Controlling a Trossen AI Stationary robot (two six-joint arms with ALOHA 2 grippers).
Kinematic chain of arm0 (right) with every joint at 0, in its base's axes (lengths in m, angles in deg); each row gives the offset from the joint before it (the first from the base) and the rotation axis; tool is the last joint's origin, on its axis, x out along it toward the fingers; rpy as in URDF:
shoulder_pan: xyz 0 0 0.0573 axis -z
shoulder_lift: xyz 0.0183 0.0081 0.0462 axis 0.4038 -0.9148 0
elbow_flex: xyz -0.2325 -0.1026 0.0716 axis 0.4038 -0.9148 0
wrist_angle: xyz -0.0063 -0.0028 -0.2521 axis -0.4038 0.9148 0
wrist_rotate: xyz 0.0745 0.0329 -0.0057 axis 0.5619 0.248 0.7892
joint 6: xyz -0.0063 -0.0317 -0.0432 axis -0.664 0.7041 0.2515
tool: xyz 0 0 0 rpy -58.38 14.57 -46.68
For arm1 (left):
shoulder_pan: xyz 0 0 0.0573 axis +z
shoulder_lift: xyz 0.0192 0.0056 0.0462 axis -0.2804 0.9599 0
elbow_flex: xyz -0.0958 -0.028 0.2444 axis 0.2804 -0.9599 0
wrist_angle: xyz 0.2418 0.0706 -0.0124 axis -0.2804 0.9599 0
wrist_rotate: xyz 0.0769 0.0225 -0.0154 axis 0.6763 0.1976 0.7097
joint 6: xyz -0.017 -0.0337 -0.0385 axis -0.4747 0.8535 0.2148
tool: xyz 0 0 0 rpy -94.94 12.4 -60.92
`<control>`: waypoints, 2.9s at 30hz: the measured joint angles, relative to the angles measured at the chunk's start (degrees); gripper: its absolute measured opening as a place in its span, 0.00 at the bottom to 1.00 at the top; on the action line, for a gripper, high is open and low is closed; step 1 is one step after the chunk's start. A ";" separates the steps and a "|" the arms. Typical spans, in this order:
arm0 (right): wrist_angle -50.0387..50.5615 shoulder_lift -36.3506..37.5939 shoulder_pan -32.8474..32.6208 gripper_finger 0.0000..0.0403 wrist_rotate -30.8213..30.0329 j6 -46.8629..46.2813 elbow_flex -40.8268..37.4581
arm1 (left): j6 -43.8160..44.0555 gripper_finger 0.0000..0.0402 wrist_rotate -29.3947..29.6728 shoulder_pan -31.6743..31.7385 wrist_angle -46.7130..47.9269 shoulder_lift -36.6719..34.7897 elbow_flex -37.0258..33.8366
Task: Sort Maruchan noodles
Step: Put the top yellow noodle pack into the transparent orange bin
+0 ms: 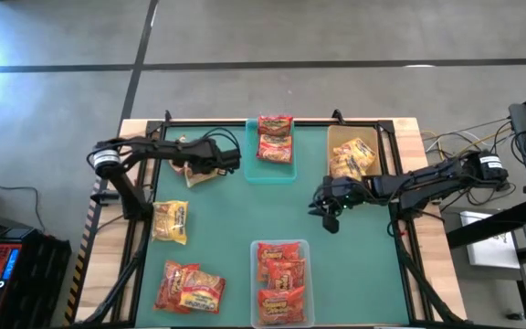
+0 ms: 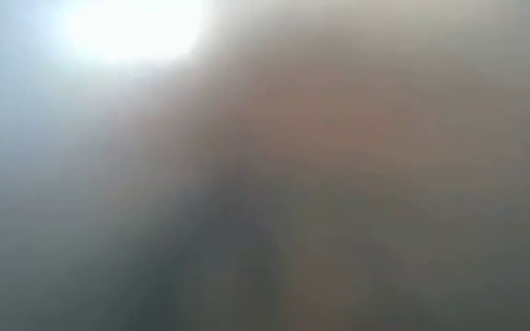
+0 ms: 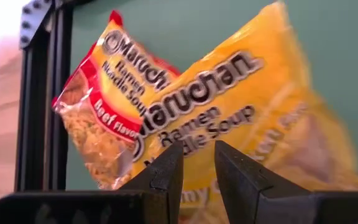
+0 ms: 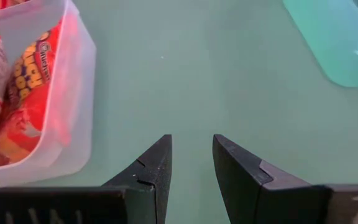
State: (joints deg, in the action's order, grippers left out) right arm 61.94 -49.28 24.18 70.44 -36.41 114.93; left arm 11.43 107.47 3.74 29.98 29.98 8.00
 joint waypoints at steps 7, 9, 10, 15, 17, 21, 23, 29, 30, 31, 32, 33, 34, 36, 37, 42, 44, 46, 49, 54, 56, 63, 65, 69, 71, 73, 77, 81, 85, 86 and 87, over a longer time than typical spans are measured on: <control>0.05 0.00 0.00 0.26 -2.03 -0.06 -0.09 | -1.50 0.19 -1.08 0.24 -3.56 2.98 -1.57; 0.06 0.00 0.00 0.26 -2.05 0.00 -0.09 | -3.29 0.19 -1.96 0.07 -4.18 3.93 -1.52; 0.04 0.00 0.00 0.26 -2.04 0.00 -0.09 | -3.92 0.19 -2.39 -0.12 -4.34 4.27 -1.49; 0.08 0.00 0.00 0.26 -2.25 0.42 -0.18 | -6.29 0.19 -6.77 -2.75 -5.66 4.83 -0.50; 0.05 0.00 0.00 0.26 -2.43 0.63 -0.35 | -8.09 0.19 -9.90 -3.96 -5.79 4.69 0.39; 0.06 0.00 0.02 0.26 -3.27 1.19 -0.50 | -11.18 0.19 -15.55 -7.16 -6.19 4.79 2.74; 0.11 0.00 0.02 0.26 -3.32 1.80 -0.52 | -12.36 0.19 -18.14 -8.99 -6.32 4.94 4.11; 0.08 0.00 0.02 0.26 -3.31 3.09 -0.65 | -14.72 0.19 -25.18 -15.30 -8.36 5.16 8.23; 0.08 0.00 0.02 0.26 -3.32 3.53 -0.68 | -14.95 0.19 -25.58 -16.45 -9.64 5.19 8.80; 0.07 0.00 0.02 0.26 -3.30 3.58 -0.68 | -15.22 0.19 -25.66 -17.56 -11.01 5.29 9.41; 0.08 0.00 0.02 0.26 -3.32 3.67 -0.68 | -15.83 0.19 -25.66 -18.66 -12.78 5.44 9.96; 0.06 0.00 0.02 0.26 -3.32 3.95 -0.69 | -16.66 0.19 -25.59 -19.77 -14.59 5.73 10.58; 0.05 0.00 0.02 0.26 -3.31 4.21 -0.70 | -17.75 0.19 -25.48 -20.71 -16.47 6.10 11.30; 0.00 0.00 0.02 0.26 -3.32 4.48 -0.70 | -20.27 0.19 -24.83 -22.38 -19.55 6.95 13.07; -0.04 0.00 0.02 0.26 -3.34 4.48 -0.70 | -21.79 0.19 -24.61 -22.98 -19.76 7.44 14.41; -0.36 0.00 0.02 0.26 -3.34 3.97 -0.78 | -22.58 0.19 -20.46 -25.05 -7.79 8.49 21.67; -0.38 0.00 0.02 0.26 -3.34 3.93 -0.92 | -19.12 0.19 -16.07 -25.78 1.09 8.49 24.54; -0.44 0.00 0.02 0.26 -3.34 3.84 -1.12 | -13.55 0.19 -12.27 -26.48 10.75 8.47 26.74; -0.88 0.00 0.02 0.26 -3.34 3.80 -1.22 | -4.86 0.19 -10.70 -27.22 21.04 8.46 27.21; -1.35 0.00 0.02 0.26 -3.36 3.93 -1.27 | -1.04 0.19 -14.64 -27.33 20.61 8.44 22.24; -1.56 0.00 0.02 0.26 -3.37 3.95 -1.27 | -0.97 0.19 -16.10 -26.89 17.48 8.44 19.32; -1.69 0.00 0.02 0.26 -3.38 3.36 -1.27 | -1.08 0.19 -20.02 -24.93 3.15 8.40 9.29; -1.69 0.00 0.02 0.26 -3.38 3.34 -1.27 | -2.57 0.19 -20.80 -24.59 -3.16 8.39 7.31; -1.90 0.00 0.02 0.26 -3.40 3.32 -1.27 | -8.79 0.19 -22.71 -24.62 -20.19 8.38 4.63; -2.17 0.00 0.02 0.26 -3.38 3.32 -1.27 | -12.34 0.19 -23.78 -24.62 -29.55 8.38 3.83; -2.43 0.00 0.02 0.26 -3.38 3.32 -1.27 | -15.31 0.19 -24.20 -24.62 -36.44 8.38 3.28; -2.09 0.00 0.02 0.26 -3.33 3.25 -1.27 | -18.37 0.19 -23.98 -24.62 -41.18 8.38 3.84; 1.22 0.00 0.02 0.26 -3.19 0.70 -1.27 | -18.94 0.19 -24.20 -24.93 -41.25 8.38 6.19; 6.53 -0.02 0.02 0.26 -3.35 -0.21 -1.27 | -21.48 0.19 -27.28 -26.20 -43.71 8.55 8.30; 6.93 -0.02 0.02 0.26 -3.34 -0.06 -1.27 | -22.32 0.19 -27.49 -26.58 -45.16 8.70 8.81; 7.25 0.00 0.02 0.26 -3.34 0.08 -1.27 | -23.01 0.19 -27.82 -26.86 -46.08 8.77 9.24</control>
State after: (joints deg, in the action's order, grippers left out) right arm 69.19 -49.28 24.20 67.11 -36.32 113.67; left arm -11.58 79.66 -23.12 -16.10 38.75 17.24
